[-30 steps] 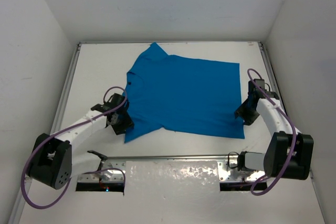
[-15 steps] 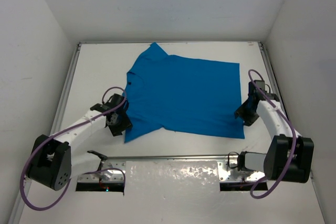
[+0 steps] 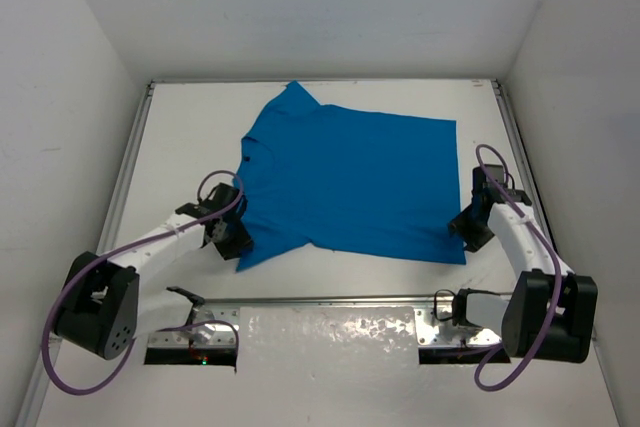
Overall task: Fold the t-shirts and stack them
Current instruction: Flatten out the tshirt
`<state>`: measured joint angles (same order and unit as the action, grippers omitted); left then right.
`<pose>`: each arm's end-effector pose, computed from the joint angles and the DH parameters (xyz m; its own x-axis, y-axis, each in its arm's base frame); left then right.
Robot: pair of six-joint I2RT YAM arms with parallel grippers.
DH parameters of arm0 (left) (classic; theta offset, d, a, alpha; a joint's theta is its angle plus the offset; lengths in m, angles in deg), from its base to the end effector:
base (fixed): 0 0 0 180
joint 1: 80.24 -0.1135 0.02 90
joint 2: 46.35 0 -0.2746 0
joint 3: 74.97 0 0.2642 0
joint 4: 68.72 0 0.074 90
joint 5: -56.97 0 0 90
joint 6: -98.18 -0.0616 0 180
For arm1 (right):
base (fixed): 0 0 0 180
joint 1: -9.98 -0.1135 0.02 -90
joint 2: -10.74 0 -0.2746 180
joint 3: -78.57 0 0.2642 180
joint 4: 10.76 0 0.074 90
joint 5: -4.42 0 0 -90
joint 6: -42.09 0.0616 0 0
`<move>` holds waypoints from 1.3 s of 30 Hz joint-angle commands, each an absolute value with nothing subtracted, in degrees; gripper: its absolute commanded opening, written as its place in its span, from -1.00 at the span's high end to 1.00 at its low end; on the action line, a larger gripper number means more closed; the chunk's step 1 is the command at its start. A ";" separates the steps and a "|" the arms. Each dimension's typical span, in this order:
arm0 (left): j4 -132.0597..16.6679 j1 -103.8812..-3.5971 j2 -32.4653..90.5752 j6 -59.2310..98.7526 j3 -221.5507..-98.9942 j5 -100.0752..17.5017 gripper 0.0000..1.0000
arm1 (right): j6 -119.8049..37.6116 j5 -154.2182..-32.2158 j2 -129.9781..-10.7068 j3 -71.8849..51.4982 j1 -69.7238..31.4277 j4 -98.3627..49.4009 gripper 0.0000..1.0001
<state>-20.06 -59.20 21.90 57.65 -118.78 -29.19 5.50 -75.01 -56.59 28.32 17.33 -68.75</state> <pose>0.1864 -0.0673 0.1296 -0.8388 -0.4899 -0.2376 -0.4578 0.8708 -0.1793 0.1983 -0.0370 0.1593 -0.4326 0.8516 -0.2959 0.8723 0.4783 0.1012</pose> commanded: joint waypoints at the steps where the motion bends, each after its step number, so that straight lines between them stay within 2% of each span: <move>1: -23.60 -58.62 22.46 58.10 -118.87 -28.90 0.48 | 5.79 -73.62 -57.46 25.54 17.19 -67.57 0.15; 3: -24.83 -58.53 23.34 57.84 -119.21 -29.51 0.67 | 5.70 -73.97 -57.73 25.19 17.10 -67.48 0.15; 4: -25.00 -58.53 24.22 57.58 -119.48 -29.77 0.91 | 5.70 -74.15 -57.90 25.10 17.19 -67.31 0.15; 5: -24.92 -58.53 24.49 57.49 -120.26 -30.03 1.00 | 5.70 -74.50 -57.99 25.10 17.19 -67.04 0.15; 13: -21.75 -59.23 23.34 60.38 -132.47 -30.03 1.00 | 0.80 -75.55 -61.32 22.82 17.19 -65.02 0.15; 17: -23.95 -61.78 28.87 61.18 -140.55 -32.75 1.00 | -2.64 -76.52 -65.10 19.66 17.19 -65.02 0.14; 25: -29.04 -67.22 41.25 60.57 -145.93 -36.27 0.99 | -8.88 -76.43 -69.33 16.75 17.19 -64.49 0.14; 26: -29.40 -67.75 42.67 60.22 -146.37 -37.93 0.81 | -9.32 -76.35 -69.42 16.66 17.10 -64.32 0.13; 27: -29.40 -67.93 44.34 59.26 -146.90 -38.47 0.33 | -10.11 -76.43 -69.50 16.66 17.10 -64.14 0.13; 29: -28.27 -68.37 47.86 57.23 -149.52 -39.35 0.07 | -10.82 -76.61 -69.51 16.49 17.19 -63.70 0.13; 30: -27.30 -68.37 48.39 55.14 -150.50 -38.66 -0.13 | -11.60 -76.61 -69.42 16.31 17.19 -63.61 0.13; 35: -21.15 -68.29 44.36 47.84 -155.07 -33.30 -0.21 | -13.54 -76.87 -68.72 15.78 17.01 -64.84 0.13; 39: -18.41 -67.76 40.93 45.19 -152.98 -31.44 -0.21 | -10.93 -78.88 -67.49 19.02 16.75 -66.25 0.14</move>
